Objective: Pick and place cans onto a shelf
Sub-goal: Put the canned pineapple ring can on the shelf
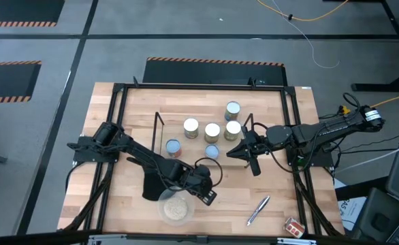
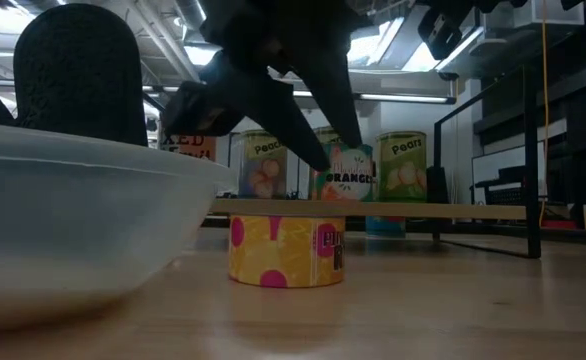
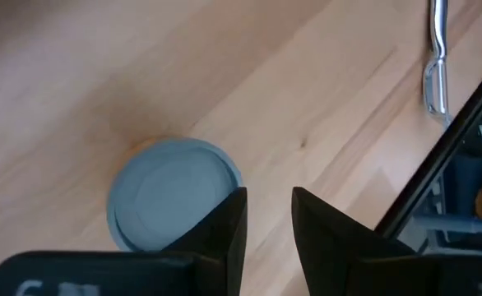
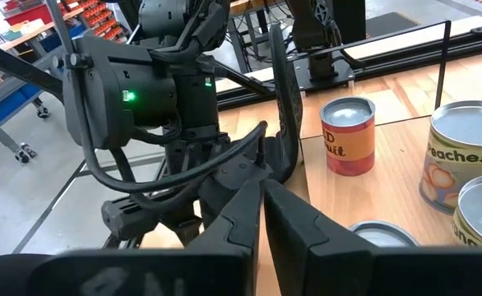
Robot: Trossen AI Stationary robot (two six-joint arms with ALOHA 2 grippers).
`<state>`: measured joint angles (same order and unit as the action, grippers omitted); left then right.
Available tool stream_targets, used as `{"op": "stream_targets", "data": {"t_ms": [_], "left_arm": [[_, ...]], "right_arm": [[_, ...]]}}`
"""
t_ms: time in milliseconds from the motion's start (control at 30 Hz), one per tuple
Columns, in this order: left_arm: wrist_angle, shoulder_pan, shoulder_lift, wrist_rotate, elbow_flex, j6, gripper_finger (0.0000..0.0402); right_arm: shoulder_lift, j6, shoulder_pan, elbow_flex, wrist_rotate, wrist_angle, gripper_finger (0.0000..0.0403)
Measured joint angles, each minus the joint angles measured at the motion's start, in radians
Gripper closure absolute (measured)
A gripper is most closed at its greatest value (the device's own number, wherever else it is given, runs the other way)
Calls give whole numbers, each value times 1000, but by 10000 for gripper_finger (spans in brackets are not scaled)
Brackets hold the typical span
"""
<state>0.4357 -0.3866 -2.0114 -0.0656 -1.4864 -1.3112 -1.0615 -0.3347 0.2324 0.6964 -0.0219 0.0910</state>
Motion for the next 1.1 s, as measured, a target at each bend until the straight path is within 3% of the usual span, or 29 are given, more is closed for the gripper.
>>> {"op": "stream_targets", "data": {"t_ms": [600,1100], "left_arm": [[-41,0,-71,-29,0,-24,312],[-4,0,-88,32,-2,-22,313]], "right_arm": [[0,2,0,0,-1,-6,376],[0,2,0,0,-1,-17,376]]}}
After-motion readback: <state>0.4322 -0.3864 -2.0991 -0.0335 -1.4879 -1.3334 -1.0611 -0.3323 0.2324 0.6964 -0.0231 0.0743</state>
